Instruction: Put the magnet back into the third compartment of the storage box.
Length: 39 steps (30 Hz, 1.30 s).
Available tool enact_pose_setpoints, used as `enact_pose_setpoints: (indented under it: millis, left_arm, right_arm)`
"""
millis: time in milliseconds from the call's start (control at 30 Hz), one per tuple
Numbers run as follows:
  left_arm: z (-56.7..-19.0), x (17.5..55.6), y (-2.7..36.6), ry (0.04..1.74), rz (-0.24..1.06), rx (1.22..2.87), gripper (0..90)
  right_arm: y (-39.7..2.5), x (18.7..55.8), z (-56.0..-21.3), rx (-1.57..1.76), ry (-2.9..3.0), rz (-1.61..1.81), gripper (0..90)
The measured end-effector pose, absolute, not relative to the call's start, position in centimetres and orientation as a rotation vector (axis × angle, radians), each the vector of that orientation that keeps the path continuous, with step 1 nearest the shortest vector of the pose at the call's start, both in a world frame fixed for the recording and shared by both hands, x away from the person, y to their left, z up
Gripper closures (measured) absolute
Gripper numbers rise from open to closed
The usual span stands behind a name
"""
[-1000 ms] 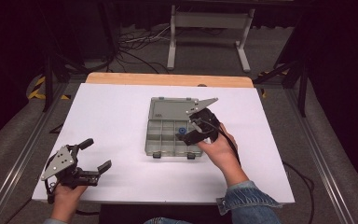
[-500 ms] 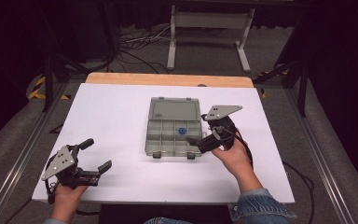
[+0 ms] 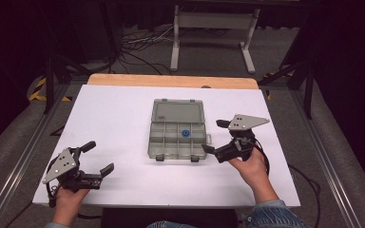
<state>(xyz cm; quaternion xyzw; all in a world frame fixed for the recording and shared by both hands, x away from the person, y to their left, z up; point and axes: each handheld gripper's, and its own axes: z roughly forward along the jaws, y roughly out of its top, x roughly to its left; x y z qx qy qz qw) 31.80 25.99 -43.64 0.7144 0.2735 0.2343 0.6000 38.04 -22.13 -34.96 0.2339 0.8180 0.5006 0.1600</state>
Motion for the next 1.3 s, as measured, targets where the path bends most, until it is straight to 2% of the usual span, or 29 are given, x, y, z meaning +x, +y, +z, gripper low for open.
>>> enact_pose_setpoints:
  millis: [767, 1300]
  left_arm:
    - [-43.6, 31.8, 26.0, 0.632, 0.545, 1.661, 0.6]
    - [-43.6, 31.8, 26.0, 0.629, 0.545, 1.661, 0.6]
  right_arm:
    - [-26.6, 35.0, -38.5, 0.675, 2.14, 1.523, 0.0]
    - [-27.6, 33.9, -40.7, 0.634, 2.07, 1.541, 0.0]
